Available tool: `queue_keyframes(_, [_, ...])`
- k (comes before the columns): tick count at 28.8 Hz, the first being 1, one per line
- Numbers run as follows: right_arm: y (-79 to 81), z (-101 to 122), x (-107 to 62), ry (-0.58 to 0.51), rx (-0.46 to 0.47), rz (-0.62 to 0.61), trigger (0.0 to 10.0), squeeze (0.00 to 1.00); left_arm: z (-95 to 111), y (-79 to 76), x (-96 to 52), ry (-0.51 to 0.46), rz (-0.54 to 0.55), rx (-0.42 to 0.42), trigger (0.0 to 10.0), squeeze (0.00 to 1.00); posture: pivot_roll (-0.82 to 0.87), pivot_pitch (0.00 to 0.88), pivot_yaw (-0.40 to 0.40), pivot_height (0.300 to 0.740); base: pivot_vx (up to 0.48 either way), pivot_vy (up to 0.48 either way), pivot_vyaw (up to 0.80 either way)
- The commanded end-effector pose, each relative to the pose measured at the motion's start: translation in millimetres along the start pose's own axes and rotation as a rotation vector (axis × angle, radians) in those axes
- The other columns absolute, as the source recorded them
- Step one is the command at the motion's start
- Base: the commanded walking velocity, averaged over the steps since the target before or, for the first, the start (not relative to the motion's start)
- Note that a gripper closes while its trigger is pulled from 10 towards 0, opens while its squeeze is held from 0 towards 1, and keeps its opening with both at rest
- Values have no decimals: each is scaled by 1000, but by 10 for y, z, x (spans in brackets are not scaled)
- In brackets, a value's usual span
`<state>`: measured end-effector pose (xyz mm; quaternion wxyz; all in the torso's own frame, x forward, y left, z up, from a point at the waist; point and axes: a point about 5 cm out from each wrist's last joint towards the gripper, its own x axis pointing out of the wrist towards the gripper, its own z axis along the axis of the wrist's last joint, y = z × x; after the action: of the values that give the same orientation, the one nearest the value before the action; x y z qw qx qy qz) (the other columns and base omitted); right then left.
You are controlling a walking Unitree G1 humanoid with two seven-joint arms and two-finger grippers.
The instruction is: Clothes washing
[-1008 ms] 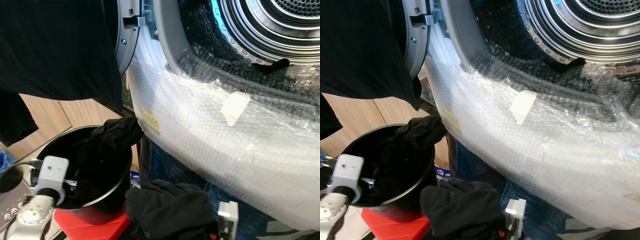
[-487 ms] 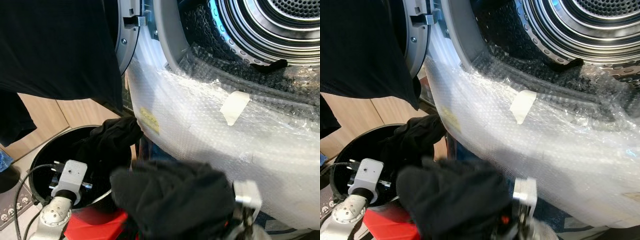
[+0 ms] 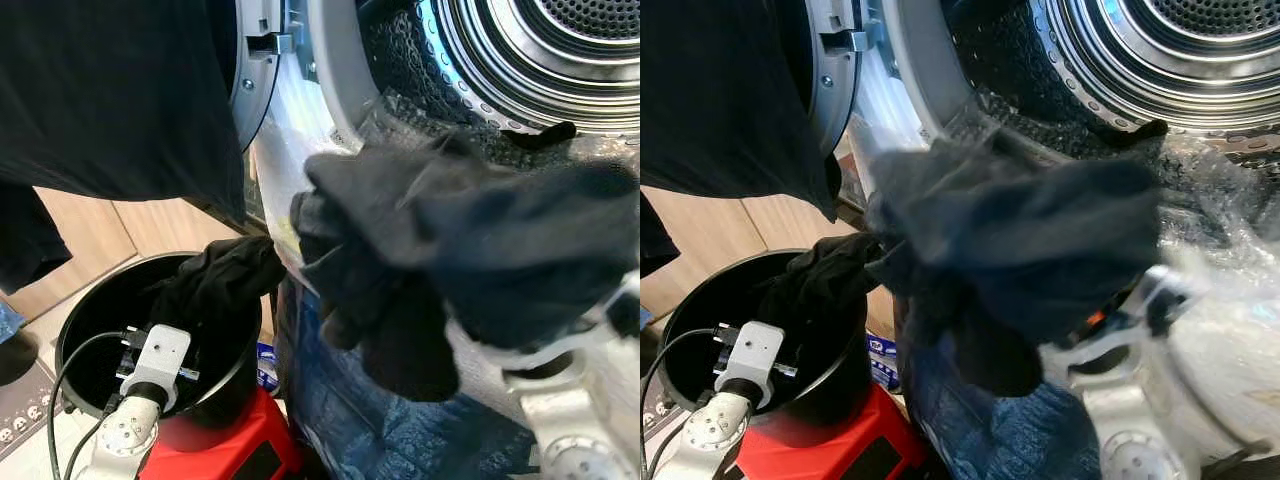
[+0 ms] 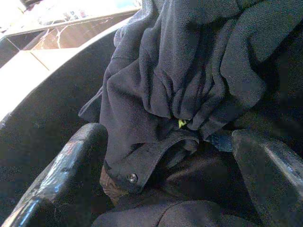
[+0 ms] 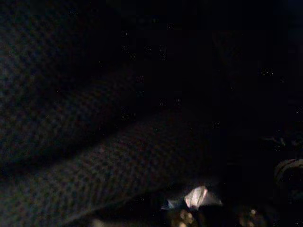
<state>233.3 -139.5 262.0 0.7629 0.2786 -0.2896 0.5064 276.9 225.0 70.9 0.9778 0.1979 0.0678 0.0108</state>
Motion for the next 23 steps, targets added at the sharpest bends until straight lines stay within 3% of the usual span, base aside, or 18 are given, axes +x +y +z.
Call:
queue_keyframes(1, [90,191,72,-59,-27,61,0,0,-142,-67,-46,55,-19,13,10000,0,104,76,-21,740,0,0,0])
queue_keyframes(10, [56,594,275,-212,-55,105,0,0,-111,-71,-25,20,26,-19,10000,0,104,71,-25,740,0,0,0])
queue_keyframes(14, [1,827,423,-308,-75,89,0,0,-130,-159,-34,22,1,-23,10000,0,103,74,-32,740,0,0,0])
queue_keyframes(16, [-123,973,577,-368,-141,34,0,0,-129,-184,-26,23,2,-43,10000,0,89,76,-23,740,0,0,0])
queue_keyframes(20, [-367,1127,968,-376,-221,-38,0,0,-94,-222,1,12,-10,-54,10000,0,107,74,-27,740,0,0,0])
queue_keyframes(23, [-500,1130,1347,-427,-213,-125,0,0,-151,-231,-13,39,-7,-76,10000,0,106,68,-18,740,0,0,0])
